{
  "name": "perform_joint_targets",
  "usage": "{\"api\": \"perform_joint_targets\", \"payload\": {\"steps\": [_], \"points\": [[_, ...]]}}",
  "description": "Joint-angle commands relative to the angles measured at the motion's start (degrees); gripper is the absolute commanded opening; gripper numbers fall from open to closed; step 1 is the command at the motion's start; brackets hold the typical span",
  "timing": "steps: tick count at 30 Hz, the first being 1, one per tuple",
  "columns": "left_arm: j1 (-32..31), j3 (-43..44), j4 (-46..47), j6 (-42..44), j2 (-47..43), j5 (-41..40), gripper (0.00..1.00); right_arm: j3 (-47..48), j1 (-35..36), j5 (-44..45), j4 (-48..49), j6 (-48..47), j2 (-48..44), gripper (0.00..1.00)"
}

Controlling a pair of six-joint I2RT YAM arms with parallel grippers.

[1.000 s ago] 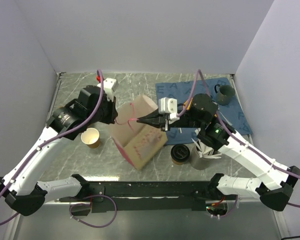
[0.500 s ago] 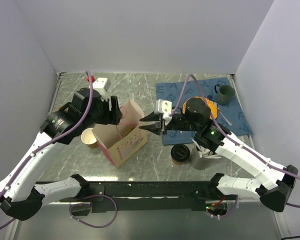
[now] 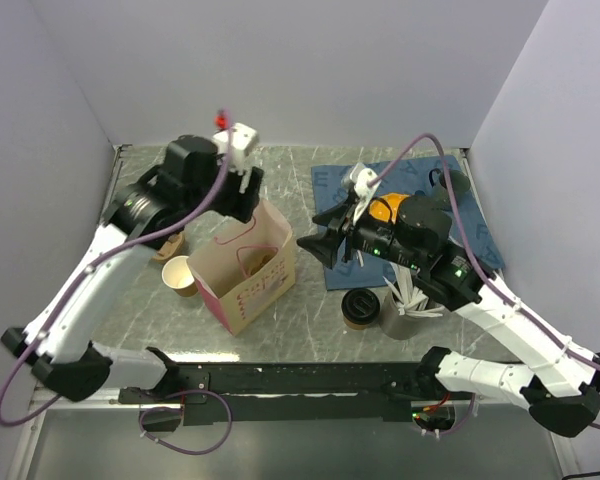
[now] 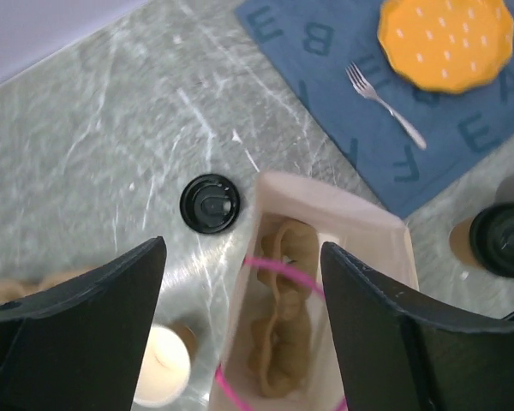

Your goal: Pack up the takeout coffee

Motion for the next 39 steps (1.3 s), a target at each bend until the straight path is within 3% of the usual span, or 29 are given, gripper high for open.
{"api": "perform_joint_targets", "payload": {"steps": [1, 5, 8, 12, 27, 31, 39], "points": [[0.4, 2.7, 3.0, 15.8, 5.4, 11.3, 0.77, 6.4, -0.3, 10.4, -14.0, 11.6, 0.7, 0.67], [0.6, 2.3, 5.9, 24.0, 6.6, 21.6, 0.73, 4.8, -0.4, 9.2, -17.6, 12.3, -3.0, 0.66], [1.1, 2.6, 4.5, 36.0, 7.5, 25.2, 0.73, 1.4, -0.3, 10.2, -17.6, 13.3, -7.4, 0.66], [2.6, 3.6, 1.9, 42.5, 9.2, 29.9, 0.72, -2.2, -0.3, 11.2, -18.8, 13.2, -11.7, 0.66], [2.4, 3.1, -4.8, 47.9, 13.9, 36.6, 0.63, -2.7, -0.3, 16.5, -24.3, 13.1, -16.3, 0.66], [0.8, 5.5, -4.9, 50.2, 16.5, 33.3, 0.73, -2.9, -0.3, 17.1, -25.0, 14.3, -16.7, 0.66], [0.2, 12.4, -7.6, 53.6, 20.1, 33.7, 0.70, -2.8, -0.3, 17.4, -27.7, 16.4, -17.2, 0.65]]}}
